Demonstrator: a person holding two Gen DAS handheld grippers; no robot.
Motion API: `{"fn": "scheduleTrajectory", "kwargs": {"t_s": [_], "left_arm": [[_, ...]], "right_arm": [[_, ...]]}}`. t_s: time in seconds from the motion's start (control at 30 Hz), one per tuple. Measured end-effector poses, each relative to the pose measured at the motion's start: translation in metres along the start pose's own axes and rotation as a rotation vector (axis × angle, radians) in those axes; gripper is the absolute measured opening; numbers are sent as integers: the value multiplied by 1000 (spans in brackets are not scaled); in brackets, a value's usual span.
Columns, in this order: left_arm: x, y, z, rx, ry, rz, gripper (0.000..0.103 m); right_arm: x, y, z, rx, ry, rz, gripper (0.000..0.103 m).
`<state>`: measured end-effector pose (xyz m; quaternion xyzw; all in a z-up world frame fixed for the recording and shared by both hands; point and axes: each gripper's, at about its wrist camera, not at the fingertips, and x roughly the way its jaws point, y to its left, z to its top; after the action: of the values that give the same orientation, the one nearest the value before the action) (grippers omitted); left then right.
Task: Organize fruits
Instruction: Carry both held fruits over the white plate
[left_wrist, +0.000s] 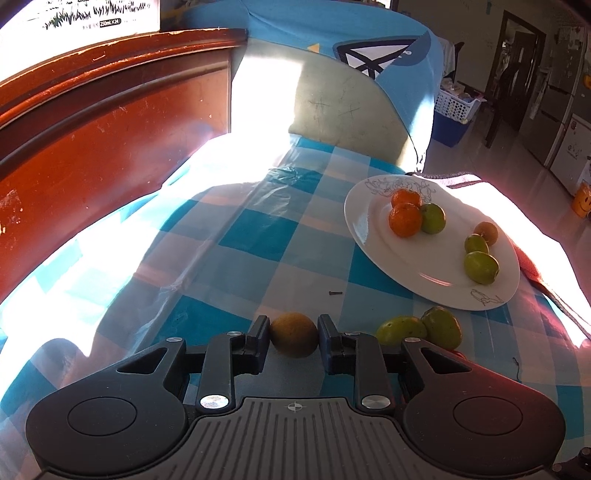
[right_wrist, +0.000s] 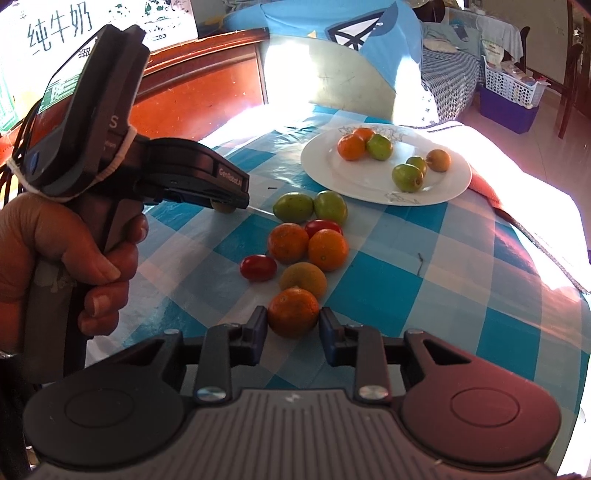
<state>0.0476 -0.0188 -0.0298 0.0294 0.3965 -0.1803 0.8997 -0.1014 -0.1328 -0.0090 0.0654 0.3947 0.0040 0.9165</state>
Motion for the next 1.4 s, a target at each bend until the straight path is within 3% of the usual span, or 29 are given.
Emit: {"fn": "scheduleTrajectory", "kwargs": {"t_s": [0.3, 0.5, 0.73, 0.93, 1.4], "left_arm": [[-27, -4, 18, -16, -68, -41, 25], [-37, -10, 30, -24, -77, -110, 25], [-32, -18, 44, 3, -78, -136, 25], [-18, -26, 55, 45, -75, -151, 25], [32, -35, 73, 78, -19, -195, 25]], "right_arm": [[-25, -22, 27, 112, -99, 25, 30], [-32, -51, 53, 210, -139, 31, 30], [-28, -71, 87, 188, -189, 4, 30], [-1, -86, 100, 251, -139, 38, 30], [50, -83, 112, 206, -59, 41, 30]]}}
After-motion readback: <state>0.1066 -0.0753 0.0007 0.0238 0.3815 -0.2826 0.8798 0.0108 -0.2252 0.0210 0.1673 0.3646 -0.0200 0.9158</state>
